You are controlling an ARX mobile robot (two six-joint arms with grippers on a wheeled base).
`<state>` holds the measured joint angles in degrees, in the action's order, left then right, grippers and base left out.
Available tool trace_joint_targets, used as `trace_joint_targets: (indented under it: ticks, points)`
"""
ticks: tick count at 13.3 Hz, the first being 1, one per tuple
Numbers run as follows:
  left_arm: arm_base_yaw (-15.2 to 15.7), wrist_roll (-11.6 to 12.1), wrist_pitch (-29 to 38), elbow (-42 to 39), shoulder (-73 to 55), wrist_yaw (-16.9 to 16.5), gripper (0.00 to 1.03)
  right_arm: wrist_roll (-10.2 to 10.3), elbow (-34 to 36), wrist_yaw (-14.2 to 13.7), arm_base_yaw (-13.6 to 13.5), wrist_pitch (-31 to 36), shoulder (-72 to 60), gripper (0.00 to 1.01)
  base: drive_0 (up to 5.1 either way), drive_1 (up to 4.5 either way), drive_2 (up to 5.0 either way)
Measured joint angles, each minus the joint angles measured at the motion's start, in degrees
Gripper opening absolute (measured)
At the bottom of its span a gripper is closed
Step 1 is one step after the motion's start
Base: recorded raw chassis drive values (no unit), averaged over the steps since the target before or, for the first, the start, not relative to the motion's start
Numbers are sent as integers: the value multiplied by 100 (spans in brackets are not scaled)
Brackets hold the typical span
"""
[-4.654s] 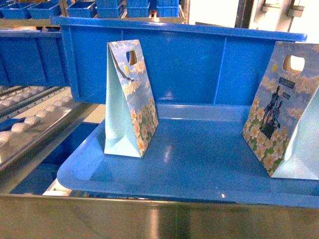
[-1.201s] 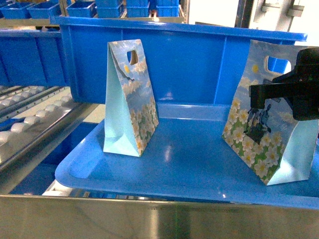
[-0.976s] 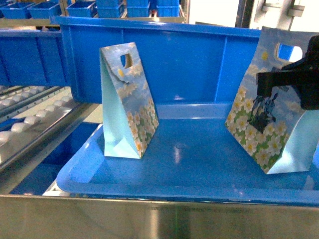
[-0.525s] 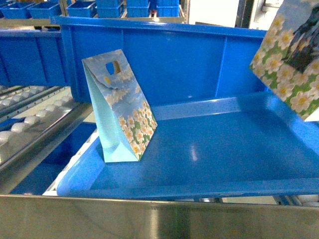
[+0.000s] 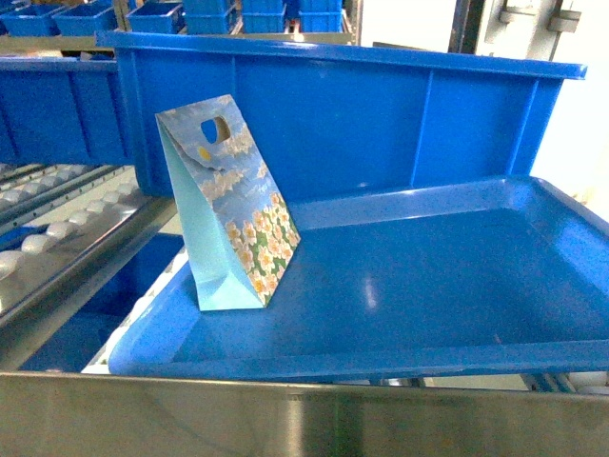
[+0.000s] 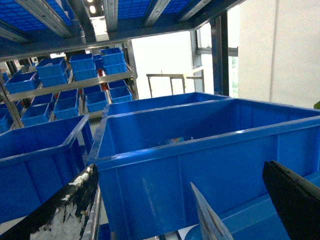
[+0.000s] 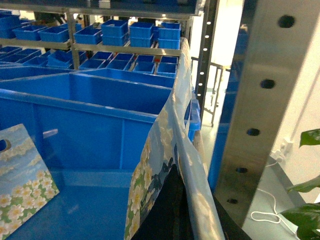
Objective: Move flower gift bag to table near conveyor
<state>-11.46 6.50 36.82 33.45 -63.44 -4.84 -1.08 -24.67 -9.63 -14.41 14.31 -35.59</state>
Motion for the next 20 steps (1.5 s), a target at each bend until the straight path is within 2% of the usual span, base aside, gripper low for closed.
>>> trace_joint_targets:
  ticks: [2,3,4,5,8,12,14,16,19,20]
  points:
    - [0,0,-2,0,0,0,98,50,164,0,236,-564,776,2,0,0,0]
    - [0,0,0,0,0,0,98,107,273,-35,249,-929,1261,2,0,0,0]
    - [0,0,-2,0,2,0,98,133,356,-122,181,-1207,1637,2,0,0,0]
    - [0,0,-2,0,0,0,98,153,481,-310,-11,-1364,2011,2,0,0,0]
    - [0,0,-2,0,0,-2,98,144,647,-675,-162,-1008,2109,2,0,0,0]
    - [-24,-2,-4,22,-26,-24,98,105,658,-688,-166,-1051,2109,2,0,0,0]
    - [-184,-31,-15,369,-501,61,98,105,658,-688,-166,-1049,2109,2,0,0,0]
    - [-306,-273,-273,680,-1010,57,98,105,658,-688,-166,-1049,2109,2,0,0,0]
    - [-334,-1145,-708,1016,-1700,83,98,105,660,-688,-166,-1051,2109,2,0,0,0]
    - [-321,-1340,-855,1060,-1836,28,98,105,660,-688,-166,-1051,2109,2,0,0,0]
